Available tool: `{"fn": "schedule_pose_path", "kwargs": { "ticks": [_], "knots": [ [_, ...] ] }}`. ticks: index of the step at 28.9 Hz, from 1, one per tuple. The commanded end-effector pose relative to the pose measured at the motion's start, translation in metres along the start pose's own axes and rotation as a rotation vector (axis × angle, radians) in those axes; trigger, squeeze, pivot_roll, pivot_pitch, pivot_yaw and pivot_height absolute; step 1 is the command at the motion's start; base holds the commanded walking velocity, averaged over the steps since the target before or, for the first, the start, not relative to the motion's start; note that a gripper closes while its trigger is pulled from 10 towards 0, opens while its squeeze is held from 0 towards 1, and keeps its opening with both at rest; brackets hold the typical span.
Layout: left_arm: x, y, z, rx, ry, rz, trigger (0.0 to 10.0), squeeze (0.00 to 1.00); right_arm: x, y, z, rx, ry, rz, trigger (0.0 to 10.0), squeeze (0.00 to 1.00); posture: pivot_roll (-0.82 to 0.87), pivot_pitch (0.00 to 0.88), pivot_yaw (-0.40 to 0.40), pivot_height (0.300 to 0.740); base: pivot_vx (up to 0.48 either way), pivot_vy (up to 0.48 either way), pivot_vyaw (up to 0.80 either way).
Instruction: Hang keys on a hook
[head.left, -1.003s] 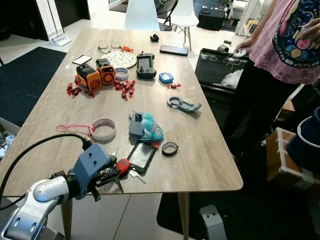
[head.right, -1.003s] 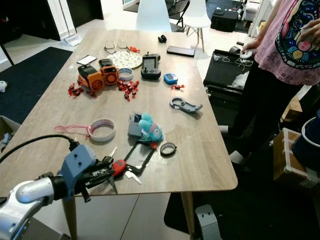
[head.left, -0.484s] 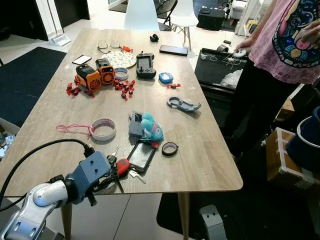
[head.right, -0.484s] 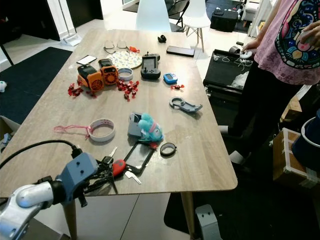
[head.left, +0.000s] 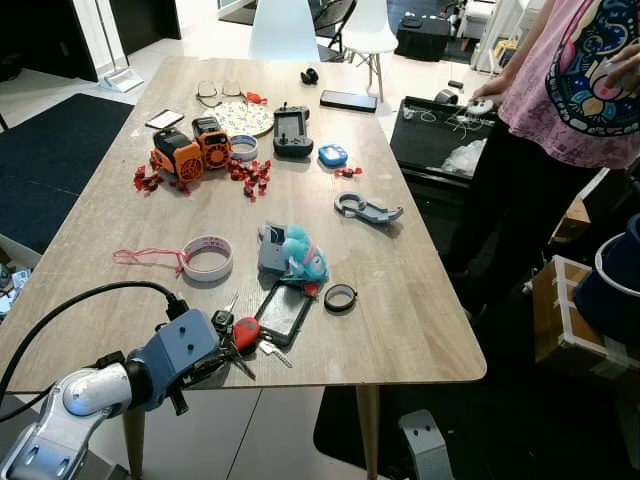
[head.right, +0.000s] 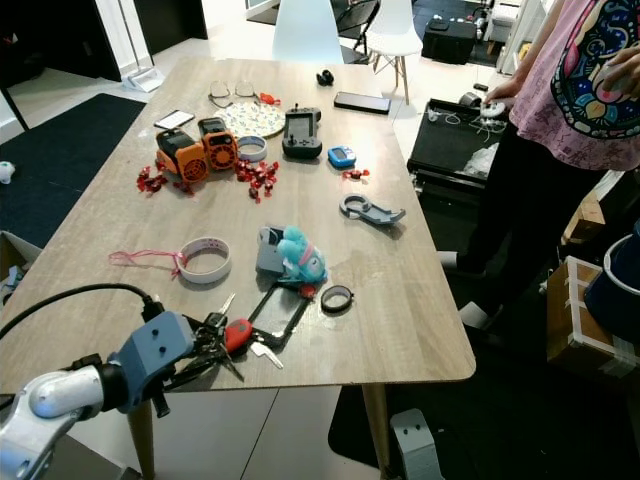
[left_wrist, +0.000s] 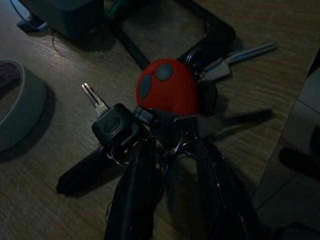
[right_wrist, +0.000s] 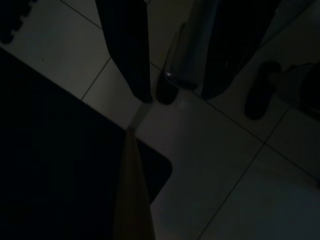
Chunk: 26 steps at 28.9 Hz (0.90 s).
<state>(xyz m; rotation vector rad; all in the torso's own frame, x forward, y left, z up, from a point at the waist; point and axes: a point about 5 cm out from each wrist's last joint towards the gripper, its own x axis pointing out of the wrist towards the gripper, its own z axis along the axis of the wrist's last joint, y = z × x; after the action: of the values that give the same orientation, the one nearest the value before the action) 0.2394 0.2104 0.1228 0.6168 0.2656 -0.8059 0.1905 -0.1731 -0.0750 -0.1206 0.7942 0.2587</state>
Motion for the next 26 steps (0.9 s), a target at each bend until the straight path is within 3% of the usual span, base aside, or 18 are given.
{"fn": "schedule_pose_path", "kwargs": {
  "ticks": [1, 3, 4, 5, 7, 8, 9, 10, 26],
  "knots": [
    [-0.004, 0.001, -0.007, 0.023, 0.048, -0.013, 10.0, 0.00, -0.002, 0.000, -0.005, 0.003, 0.016, -0.002, 10.0, 0.00, 0.08, 0.092, -0.059, 0.740, 0.000, 0.000, 0.00],
    [-0.004, 0.001, -0.007, 0.023, 0.048, -0.014, 10.0, 0.00, -0.002, 0.000, -0.005, 0.003, 0.016, -0.002, 10.0, 0.00, 0.08, 0.092, -0.059, 0.740, 0.000, 0.000, 0.00],
    [-0.004, 0.001, -0.007, 0.023, 0.048, -0.014, 9.3, 0.00, -0.002, 0.000, -0.005, 0.003, 0.016, -0.002, 10.0, 0.00, 0.08, 0.092, -0.059, 0.740, 0.000, 0.000, 0.00],
    [-0.004, 0.001, -0.007, 0.020, 0.046, -0.014, 7.4, 0.00, -0.002, 0.000, -0.005, 0.003, 0.016, -0.002, 10.0, 0.00, 0.09, 0.093, -0.059, 0.740, 0.000, 0.000, 0.00],
    [-0.004, 0.001, -0.007, 0.019, 0.044, -0.014, 7.4, 0.00, -0.002, 0.000, -0.005, 0.003, 0.016, -0.002, 10.0, 0.00, 0.09, 0.093, -0.059, 0.740, 0.000, 0.000, 0.00],
    [-0.004, 0.001, -0.007, 0.017, 0.041, -0.012, 2.5, 0.00, -0.002, 0.000, -0.005, 0.003, 0.016, -0.002, 10.0, 0.00, 0.09, 0.092, -0.059, 0.740, 0.000, 0.000, 0.00],
    [-0.004, 0.001, -0.007, 0.017, 0.041, -0.012, 2.5, 0.00, -0.002, 0.000, -0.005, 0.003, 0.016, -0.002, 10.0, 0.00, 0.09, 0.092, -0.059, 0.740, 0.000, 0.000, 0.00],
    [-0.004, 0.002, -0.007, 0.014, 0.037, -0.009, 0.0, 0.00, -0.002, 0.000, -0.005, 0.003, 0.015, -0.002, 10.0, 0.00, 0.09, 0.091, -0.059, 0.740, 0.000, 0.000, 0.00],
    [-0.006, 0.011, 0.002, 0.045, 0.015, 0.018, 0.0, 0.00, -0.001, 0.000, -0.003, 0.003, 0.012, -0.004, 10.0, 0.00, 0.09, 0.090, -0.059, 0.740, 0.000, 0.000, 0.00]
  ]
}}
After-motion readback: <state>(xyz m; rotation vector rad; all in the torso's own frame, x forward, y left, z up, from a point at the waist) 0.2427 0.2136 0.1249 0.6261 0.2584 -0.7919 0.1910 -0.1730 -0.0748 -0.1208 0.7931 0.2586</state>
